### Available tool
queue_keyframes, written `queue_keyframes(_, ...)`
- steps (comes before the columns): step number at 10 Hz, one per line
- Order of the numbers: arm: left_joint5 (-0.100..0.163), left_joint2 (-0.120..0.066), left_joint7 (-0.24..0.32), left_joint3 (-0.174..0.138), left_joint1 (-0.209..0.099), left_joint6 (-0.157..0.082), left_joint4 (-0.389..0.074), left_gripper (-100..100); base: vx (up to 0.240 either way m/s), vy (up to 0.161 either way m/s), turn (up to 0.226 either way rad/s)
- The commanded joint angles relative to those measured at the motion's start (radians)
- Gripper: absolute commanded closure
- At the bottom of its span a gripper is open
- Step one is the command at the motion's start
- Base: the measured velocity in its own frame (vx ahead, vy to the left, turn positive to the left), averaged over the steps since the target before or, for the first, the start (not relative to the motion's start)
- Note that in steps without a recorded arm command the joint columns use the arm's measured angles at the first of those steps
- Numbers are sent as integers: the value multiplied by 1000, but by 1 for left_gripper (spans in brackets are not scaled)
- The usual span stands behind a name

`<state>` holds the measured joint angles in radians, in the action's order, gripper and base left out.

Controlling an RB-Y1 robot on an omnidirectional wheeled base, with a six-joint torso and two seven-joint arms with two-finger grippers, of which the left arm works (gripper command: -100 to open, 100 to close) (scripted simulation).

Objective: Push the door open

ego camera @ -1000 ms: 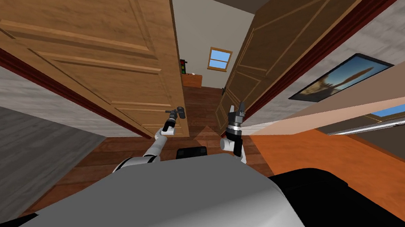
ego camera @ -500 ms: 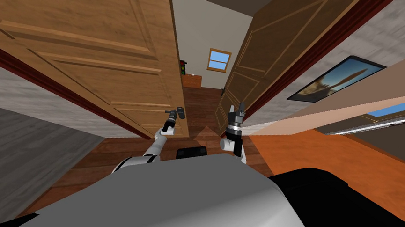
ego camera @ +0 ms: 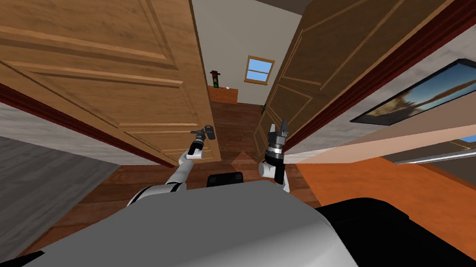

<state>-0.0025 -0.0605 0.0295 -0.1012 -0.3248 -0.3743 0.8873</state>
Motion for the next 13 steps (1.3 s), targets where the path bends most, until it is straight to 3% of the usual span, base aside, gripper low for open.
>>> queue_keyframes(1,4,-13,-10,-27,-1,-1,6,100,175,-87,39)
queue_keyframes(3,5,-16,-11,-33,-1,0,5,100,119,-46,37)
queue_keyframes(6,14,-29,-22,-75,-1,0,2,100,169,-92,79)
queue_keyframes(8,14,-29,-22,-75,-1,0,2,100,92,-45,20)
queue_keyframes(9,19,-35,-29,-100,-1,1,0,100,150,-43,54)
queue_keyframes(11,19,-35,-29,-100,-1,1,0,100,113,-64,37)
queue_keyframes(13,26,-41,-38,-133,0,2,-3,100,143,-106,67)
